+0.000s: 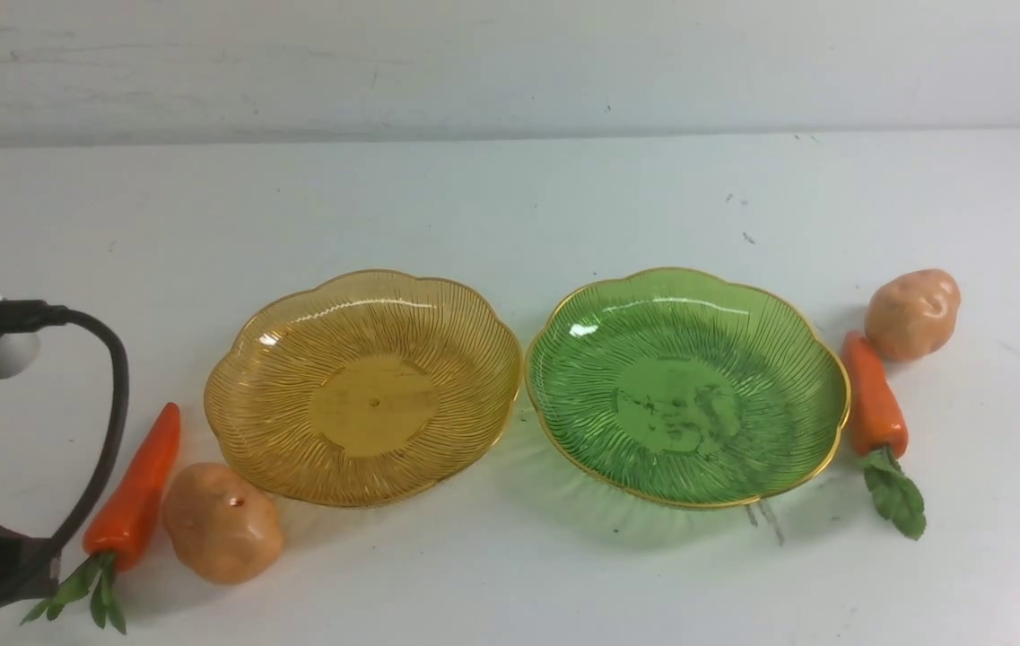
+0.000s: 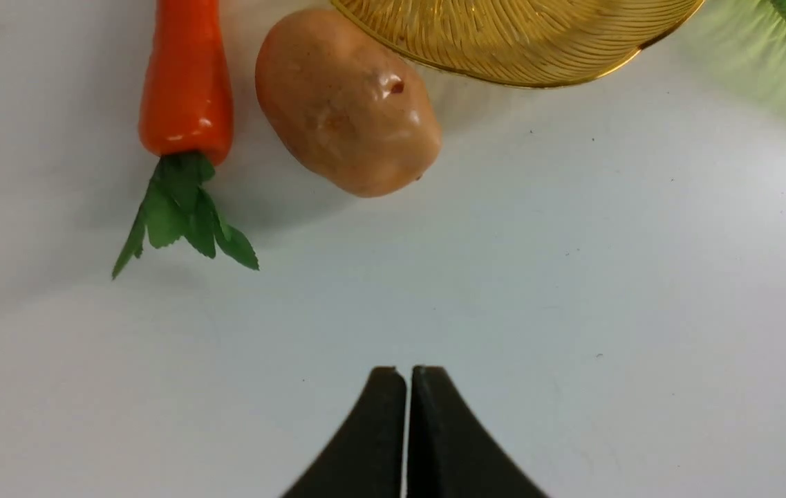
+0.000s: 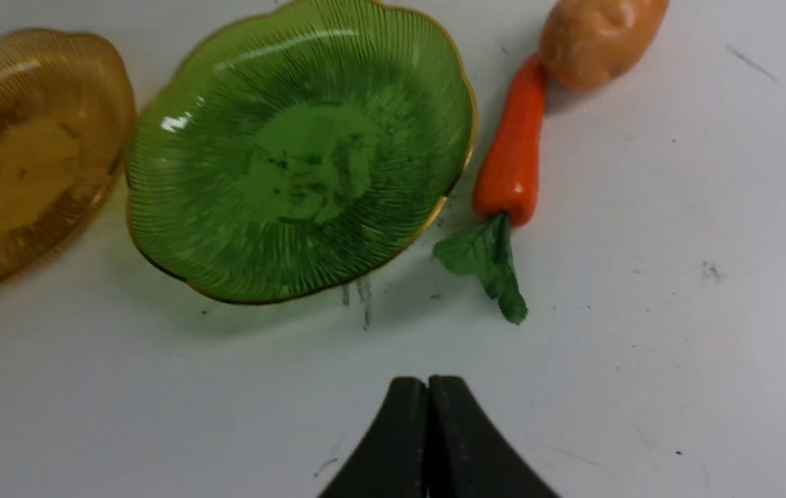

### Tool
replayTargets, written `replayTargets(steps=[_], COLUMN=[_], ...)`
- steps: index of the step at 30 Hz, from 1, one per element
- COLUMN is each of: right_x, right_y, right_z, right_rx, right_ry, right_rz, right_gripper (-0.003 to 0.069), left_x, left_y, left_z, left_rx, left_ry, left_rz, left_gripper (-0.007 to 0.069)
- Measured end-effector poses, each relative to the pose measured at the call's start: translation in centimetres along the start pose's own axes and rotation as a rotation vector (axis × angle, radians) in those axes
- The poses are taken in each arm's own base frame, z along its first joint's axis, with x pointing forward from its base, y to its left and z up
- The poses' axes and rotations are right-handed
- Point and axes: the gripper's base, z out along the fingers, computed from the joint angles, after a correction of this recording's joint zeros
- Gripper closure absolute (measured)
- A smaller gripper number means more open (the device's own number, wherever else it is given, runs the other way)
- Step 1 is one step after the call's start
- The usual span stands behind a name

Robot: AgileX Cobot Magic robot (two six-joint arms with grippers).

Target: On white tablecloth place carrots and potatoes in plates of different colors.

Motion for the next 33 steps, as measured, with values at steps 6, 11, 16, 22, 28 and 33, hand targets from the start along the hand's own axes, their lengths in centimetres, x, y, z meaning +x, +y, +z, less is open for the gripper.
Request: replayTargets(steps=[6,11,16,22,28,33], right_x=[-4.4,-6.4,-7.5,-8.4,-8.5,-8.2], right_y=[-0.5,-1.4,-2.3,-3.2,-4.0,-4.3], right_z=[5.9,12.1,17.8,22.2,26.0,28.6], right_rx=[0.027,0.064,0.081,0.117,0.145,0.138], right_ry=[0.166,0.284,0.374,0.415,0.469,0.506], right_rz=[0.019,0.027,0.048,0.031,0.037,0.061], right_gripper=[0.0666,0.0570,0.0342,0.0154,0.0084,0.0074], left_x=[0.2,0.2,0.3,0.5,0.6,0.6], left_y=[0.0,0.0,0.0,0.0,0.1,0.2], left_z=[-0.4,-0.4,-0.4,-0.4,-0.4,-0.4], left_rx=[0.000,-0.001,-0.001,-0.004,-0.013,-0.021], left_ry=[-0.015,-0.016,-0.004,0.012,0.026,0.031], left_rz=[0.011,0.025,0.029,0.031,0.035,0.039], left_gripper=[0.0628,0.0628,0.0628,0.0628,0.0628,0.0628])
